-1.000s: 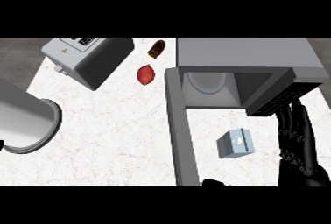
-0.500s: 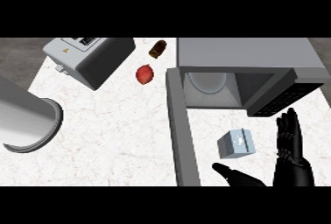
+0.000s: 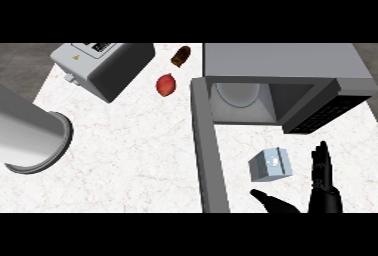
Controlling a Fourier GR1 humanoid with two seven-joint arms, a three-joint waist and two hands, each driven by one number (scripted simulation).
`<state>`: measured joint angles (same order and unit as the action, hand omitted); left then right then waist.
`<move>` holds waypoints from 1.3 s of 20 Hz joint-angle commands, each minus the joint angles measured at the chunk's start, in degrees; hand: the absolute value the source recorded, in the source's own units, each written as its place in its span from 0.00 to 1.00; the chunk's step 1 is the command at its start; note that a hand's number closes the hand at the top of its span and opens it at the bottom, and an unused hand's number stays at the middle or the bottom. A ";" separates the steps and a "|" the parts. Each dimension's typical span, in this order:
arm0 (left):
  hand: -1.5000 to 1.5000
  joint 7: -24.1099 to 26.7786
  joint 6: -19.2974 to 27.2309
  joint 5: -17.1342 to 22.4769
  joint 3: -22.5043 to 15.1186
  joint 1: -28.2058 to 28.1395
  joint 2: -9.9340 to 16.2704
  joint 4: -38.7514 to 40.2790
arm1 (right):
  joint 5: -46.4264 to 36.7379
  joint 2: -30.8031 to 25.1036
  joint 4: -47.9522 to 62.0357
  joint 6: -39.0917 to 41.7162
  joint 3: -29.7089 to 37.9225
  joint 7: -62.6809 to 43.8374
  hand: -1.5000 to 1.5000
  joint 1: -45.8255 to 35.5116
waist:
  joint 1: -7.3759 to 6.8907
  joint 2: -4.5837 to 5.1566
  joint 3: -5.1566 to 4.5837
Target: Pick up the milk, place it into the microwave and close the microwave
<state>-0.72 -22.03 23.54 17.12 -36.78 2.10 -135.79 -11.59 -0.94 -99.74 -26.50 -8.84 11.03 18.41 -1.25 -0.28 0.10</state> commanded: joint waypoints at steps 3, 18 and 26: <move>0.00 0.88 -3.00 10.84 3.16 -5.48 -0.89 -7.97 | 3.80 0.89 12.76 0.13 1.49 12.52 0.00 0.97 | -0.26 -0.05 0.03; 0.00 2.12 -6.79 15.20 4.77 -10.47 -0.80 -8.81 | 10.07 -1.71 40.80 6.75 12.92 30.22 0.00 -12.33 | -0.38 0.16 0.09; 0.00 4.23 -8.35 13.57 4.90 -10.30 -1.02 -5.60 | 15.47 -1.78 52.30 13.67 16.83 37.57 1.00 -20.46 | -0.08 0.30 0.06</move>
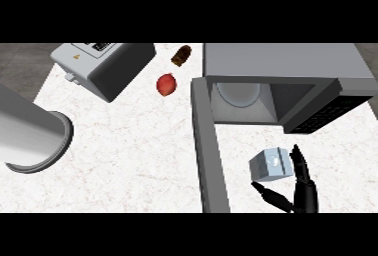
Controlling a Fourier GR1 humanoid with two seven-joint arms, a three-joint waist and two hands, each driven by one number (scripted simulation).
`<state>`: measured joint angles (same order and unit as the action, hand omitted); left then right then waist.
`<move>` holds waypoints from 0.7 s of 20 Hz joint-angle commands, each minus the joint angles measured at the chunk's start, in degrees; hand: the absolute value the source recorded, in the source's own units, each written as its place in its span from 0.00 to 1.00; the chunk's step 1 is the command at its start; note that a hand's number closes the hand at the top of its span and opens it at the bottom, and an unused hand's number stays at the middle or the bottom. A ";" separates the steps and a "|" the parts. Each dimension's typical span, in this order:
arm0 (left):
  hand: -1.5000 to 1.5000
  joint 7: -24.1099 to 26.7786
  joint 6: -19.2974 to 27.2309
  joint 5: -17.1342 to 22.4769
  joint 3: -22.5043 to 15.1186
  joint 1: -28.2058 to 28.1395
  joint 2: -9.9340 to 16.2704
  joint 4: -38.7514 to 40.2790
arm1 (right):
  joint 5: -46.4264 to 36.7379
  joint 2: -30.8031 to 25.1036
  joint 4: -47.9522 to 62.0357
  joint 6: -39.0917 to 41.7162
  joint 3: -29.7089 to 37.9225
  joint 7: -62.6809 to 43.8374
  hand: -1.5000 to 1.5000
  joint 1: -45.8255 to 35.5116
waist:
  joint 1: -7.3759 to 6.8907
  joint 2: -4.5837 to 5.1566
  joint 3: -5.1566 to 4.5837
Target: Pick up the milk, place it into the microwave and close the microwave
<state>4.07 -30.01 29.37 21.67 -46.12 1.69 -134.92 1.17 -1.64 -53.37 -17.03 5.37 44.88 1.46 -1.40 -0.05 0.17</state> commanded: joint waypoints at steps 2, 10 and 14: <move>0.00 -1.04 -0.42 9.62 0.45 -2.06 -0.59 -7.30 | 3.24 -0.63 8.82 5.37 3.01 4.67 1.00 -5.31 | -0.07 0.11 0.01; 0.00 -1.06 -1.15 11.09 2.08 -2.48 0.06 -7.29 | 1.47 -1.79 18.50 4.93 4.41 11.96 1.00 -13.05 | -0.01 0.12 -0.03; 0.00 -0.73 -1.76 9.17 -0.49 -3.27 -1.43 -8.37 | 0.52 -0.31 21.13 8.10 2.60 13.29 1.00 -16.25 | -0.41 0.16 0.01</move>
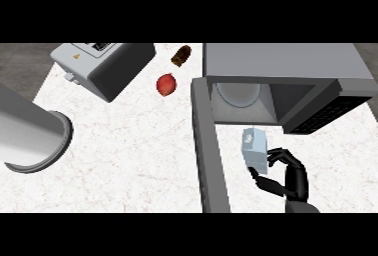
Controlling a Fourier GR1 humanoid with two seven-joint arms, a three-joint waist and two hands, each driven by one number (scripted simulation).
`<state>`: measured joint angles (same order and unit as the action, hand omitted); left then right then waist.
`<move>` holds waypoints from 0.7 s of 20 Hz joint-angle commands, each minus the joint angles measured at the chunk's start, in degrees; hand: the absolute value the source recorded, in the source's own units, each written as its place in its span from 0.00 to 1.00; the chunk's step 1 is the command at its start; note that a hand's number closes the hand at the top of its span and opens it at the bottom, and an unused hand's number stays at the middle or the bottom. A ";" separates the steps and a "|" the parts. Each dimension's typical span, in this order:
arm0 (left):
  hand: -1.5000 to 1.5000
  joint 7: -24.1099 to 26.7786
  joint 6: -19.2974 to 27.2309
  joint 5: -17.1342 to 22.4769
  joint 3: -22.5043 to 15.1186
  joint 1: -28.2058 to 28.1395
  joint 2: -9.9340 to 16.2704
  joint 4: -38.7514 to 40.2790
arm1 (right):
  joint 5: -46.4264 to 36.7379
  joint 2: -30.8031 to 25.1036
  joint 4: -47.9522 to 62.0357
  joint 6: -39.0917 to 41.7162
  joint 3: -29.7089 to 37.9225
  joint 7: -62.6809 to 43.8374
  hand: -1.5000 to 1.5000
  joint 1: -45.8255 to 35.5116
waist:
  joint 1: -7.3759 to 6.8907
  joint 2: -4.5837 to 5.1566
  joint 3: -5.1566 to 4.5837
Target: Pick up the milk, place it into the microwave and close the microwave
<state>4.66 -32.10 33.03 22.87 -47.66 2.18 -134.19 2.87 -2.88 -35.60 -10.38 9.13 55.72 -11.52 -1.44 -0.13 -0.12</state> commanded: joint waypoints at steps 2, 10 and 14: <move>0.00 -0.71 -1.01 8.78 1.21 -2.34 1.06 -7.00 | -1.02 -4.17 4.85 9.19 -1.73 -0.61 1.00 -6.55 | -1.07 0.25 0.32; 0.00 0.82 -2.27 8.91 0.99 -1.97 0.40 -4.04 | -3.94 -4.75 13.04 15.12 -4.08 3.21 1.00 -13.86 | -0.64 0.45 0.28; 0.00 -1.00 -0.94 10.24 1.85 -4.31 0.43 -8.59 | -5.84 -3.08 12.28 9.98 -5.04 2.58 1.00 -16.22 | -0.16 0.25 0.24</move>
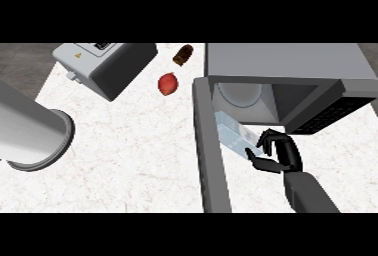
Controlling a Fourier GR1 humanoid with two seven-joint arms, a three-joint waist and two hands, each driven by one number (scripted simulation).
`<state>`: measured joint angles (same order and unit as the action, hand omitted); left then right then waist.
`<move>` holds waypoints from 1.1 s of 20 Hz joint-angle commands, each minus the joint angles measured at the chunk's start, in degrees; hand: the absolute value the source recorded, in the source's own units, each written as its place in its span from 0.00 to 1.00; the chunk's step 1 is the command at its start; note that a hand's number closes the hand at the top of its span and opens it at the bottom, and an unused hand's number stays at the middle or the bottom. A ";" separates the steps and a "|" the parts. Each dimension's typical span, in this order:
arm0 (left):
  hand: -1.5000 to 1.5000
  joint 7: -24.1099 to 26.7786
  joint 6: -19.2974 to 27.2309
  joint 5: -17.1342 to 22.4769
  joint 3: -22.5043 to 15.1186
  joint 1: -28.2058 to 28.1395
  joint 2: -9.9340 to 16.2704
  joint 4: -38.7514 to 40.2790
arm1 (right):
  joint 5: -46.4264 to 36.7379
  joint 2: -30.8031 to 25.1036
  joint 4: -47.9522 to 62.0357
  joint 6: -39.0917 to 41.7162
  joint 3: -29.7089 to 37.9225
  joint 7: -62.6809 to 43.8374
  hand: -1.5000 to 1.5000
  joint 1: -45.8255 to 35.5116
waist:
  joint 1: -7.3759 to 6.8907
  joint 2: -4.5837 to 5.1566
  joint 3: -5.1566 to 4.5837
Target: Pick up the milk, place it into the microwave and close the microwave
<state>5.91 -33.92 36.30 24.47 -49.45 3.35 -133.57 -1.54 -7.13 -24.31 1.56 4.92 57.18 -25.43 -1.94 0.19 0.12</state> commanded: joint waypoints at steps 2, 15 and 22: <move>0.00 -2.79 2.46 6.13 -0.87 2.71 0.86 -4.76 | -1.20 -0.95 4.62 -1.23 0.75 0.92 1.00 -6.66 | 0.25 0.38 0.05; 0.00 -3.42 2.51 6.62 0.11 4.36 2.58 -3.44 | -1.14 -3.64 12.31 -3.97 4.03 -8.99 1.00 -23.86 | -1.62 1.09 0.10; 0.00 -4.79 3.77 8.13 0.81 7.01 5.40 -2.77 | -2.43 -7.06 15.58 -3.90 3.99 -13.33 1.00 -29.89 | -2.54 1.71 0.15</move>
<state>3.19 -32.17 39.61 24.93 -44.19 6.95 -132.67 -3.24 -13.14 -10.54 -2.27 9.02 45.84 -52.10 -4.09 1.43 0.22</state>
